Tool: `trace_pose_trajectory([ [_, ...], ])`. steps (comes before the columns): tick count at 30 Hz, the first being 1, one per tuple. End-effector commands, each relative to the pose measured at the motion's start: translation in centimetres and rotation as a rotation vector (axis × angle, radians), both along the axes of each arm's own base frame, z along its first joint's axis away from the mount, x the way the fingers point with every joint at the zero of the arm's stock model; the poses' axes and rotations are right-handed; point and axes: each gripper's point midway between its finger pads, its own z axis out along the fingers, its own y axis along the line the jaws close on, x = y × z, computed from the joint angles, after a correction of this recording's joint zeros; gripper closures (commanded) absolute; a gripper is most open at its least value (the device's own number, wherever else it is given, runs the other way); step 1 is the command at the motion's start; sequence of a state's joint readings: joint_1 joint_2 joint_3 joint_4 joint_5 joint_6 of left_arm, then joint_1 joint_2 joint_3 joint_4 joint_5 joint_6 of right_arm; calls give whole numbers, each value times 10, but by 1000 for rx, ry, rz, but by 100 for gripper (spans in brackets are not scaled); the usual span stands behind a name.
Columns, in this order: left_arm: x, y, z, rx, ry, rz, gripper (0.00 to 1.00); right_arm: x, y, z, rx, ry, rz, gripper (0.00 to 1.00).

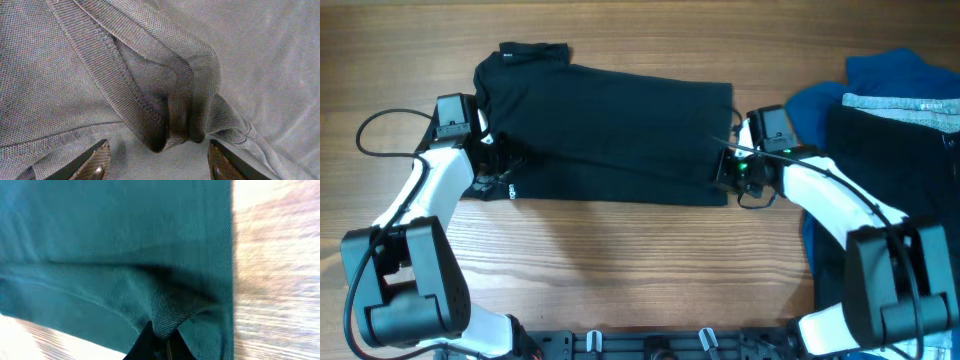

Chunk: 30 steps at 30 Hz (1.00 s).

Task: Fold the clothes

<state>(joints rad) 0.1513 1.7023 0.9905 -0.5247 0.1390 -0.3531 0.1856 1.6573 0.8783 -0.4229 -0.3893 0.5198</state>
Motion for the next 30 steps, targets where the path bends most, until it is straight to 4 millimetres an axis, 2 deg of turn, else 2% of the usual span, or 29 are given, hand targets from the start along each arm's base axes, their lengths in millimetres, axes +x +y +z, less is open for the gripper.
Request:
trace_pose_trajectory([
  [1, 3, 1, 1, 12, -3, -12, 37, 16, -12, 15, 70, -19, -139, 96],
  [7, 3, 1, 1, 11, -2, -12, 37, 34, -19, 20, 72, -64, -235, 95],
  [8, 3, 1, 1, 11, -2, -12, 36, 36, -21, 19, 65, -63, -258, 92],
  [10, 3, 1, 1, 11, -2, -13, 34, 37, -22, 20, 60, -70, -255, 71],
  [11, 3, 1, 1, 11, -2, -13, 34, 36, -24, 19, 48, -70, -258, 69],
  [16, 3, 0, 1, 10, -3, -13, 35, 25, -24, 13, -6, -73, -143, 71],
  [18, 1, 0, 1, 7, 3, -14, 40, 12, -22, 7, -22, -24, -120, 70],
  [20, 0, -2, 1, -2, 7, -17, 51, 0, -16, -1, -39, 20, -90, 68],
  [22, 0, -2, 1, -2, 7, -17, 56, 1, -12, -10, -61, 12, -81, 65],
  [24, 0, -2, 0, -3, 10, -17, 57, 3, -10, -18, -59, 25, -99, 66],
  [28, -1, -2, 0, -2, 10, -17, 55, 6, -6, -30, -40, 49, -118, 78],
  [30, 0, -2, 0, -2, 10, -17, 55, 0, -6, -32, -43, 73, -108, 74],
])
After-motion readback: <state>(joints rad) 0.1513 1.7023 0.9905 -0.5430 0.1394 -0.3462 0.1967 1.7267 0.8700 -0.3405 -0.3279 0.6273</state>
